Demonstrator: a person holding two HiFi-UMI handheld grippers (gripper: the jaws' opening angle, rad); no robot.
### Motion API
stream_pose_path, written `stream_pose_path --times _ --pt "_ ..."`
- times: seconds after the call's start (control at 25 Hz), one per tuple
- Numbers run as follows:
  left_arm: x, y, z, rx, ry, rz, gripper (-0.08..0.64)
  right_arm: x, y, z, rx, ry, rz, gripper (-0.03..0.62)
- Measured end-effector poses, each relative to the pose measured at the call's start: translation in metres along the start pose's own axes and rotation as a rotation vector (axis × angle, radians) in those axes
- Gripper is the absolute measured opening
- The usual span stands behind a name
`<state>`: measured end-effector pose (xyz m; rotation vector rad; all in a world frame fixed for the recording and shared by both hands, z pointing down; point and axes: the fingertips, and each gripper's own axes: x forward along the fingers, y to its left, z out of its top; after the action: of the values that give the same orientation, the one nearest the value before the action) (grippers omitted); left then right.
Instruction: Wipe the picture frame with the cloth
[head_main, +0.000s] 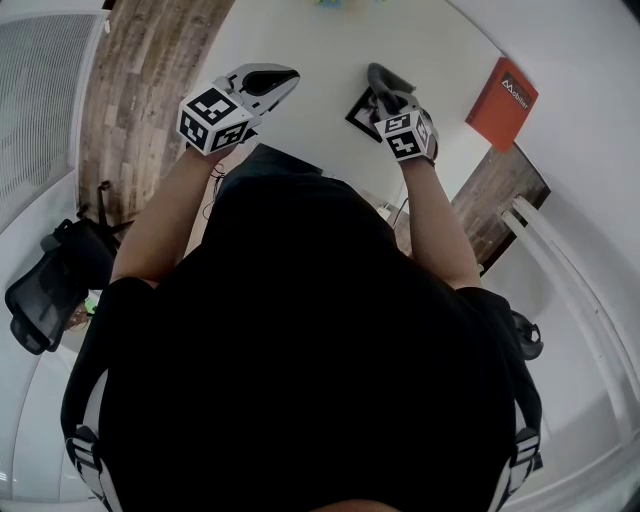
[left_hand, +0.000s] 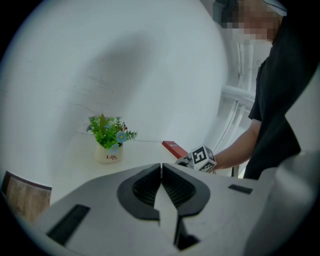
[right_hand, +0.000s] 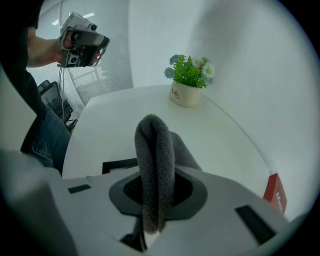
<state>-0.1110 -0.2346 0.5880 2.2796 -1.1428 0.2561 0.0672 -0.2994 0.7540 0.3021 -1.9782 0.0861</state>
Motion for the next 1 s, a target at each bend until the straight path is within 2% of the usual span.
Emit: stream_pose_path --times 1.0 --pt "-0.020 -0.025 -0.015 -0.004 -0.015 0.010 0.020 -0.012 0.062 -0.011 -0.085 0.006 0.077 0.044"
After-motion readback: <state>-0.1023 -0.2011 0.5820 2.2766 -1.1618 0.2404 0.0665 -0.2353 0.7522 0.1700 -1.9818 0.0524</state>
